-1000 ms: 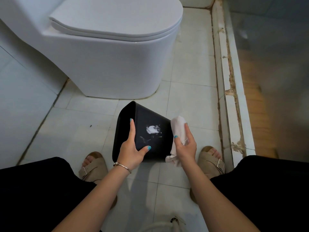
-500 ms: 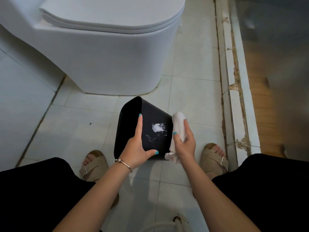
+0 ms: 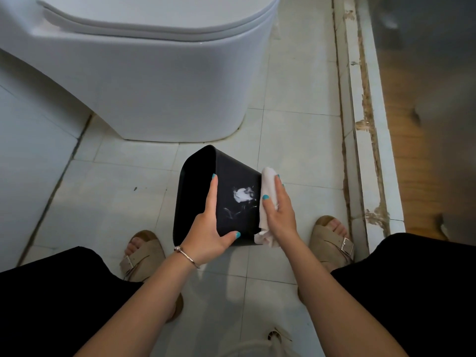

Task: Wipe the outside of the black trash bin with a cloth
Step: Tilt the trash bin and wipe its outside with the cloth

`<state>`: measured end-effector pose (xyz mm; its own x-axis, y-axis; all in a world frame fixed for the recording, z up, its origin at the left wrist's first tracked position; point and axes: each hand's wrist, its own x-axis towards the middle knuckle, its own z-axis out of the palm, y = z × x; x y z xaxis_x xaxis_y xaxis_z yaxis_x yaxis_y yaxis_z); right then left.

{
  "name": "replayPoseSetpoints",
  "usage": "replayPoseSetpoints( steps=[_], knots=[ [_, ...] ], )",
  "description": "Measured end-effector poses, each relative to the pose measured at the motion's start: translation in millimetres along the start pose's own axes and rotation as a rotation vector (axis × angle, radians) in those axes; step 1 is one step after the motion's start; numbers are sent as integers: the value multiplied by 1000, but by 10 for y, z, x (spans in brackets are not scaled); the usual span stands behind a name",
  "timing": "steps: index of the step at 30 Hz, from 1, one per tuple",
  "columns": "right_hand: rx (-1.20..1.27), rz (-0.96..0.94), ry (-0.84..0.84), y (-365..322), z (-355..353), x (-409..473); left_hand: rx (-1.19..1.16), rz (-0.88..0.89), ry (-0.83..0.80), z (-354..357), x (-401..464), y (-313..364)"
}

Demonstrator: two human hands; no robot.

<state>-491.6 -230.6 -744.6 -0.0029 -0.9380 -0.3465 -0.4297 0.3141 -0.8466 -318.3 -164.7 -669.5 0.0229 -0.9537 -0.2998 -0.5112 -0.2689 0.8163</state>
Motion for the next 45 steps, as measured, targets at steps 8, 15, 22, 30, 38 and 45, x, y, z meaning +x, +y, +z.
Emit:
replayPoseSetpoints(
  steps=[8,15,22,30,38,45],
  knots=[
    [-90,-171,-79,-269,102,-132,44,39,-2,18,-5,6],
    [-126,-329,-180,-635,183,-340,108,62,-18,-1,-21,-28],
    [-157,-465,-213,-660,216,-356,163,49,-36,-32,-31,-103],
    [-169,-470,-193,-622,243,-315,138,40,-35,-30,-75,-61],
    [-207,-430,-132,-516,206,-217,127,14,-27,-23,-107,-63],
    [-250,-359,-73,-250,91,-48,116,19,1,23,-103,-38]
  ],
)
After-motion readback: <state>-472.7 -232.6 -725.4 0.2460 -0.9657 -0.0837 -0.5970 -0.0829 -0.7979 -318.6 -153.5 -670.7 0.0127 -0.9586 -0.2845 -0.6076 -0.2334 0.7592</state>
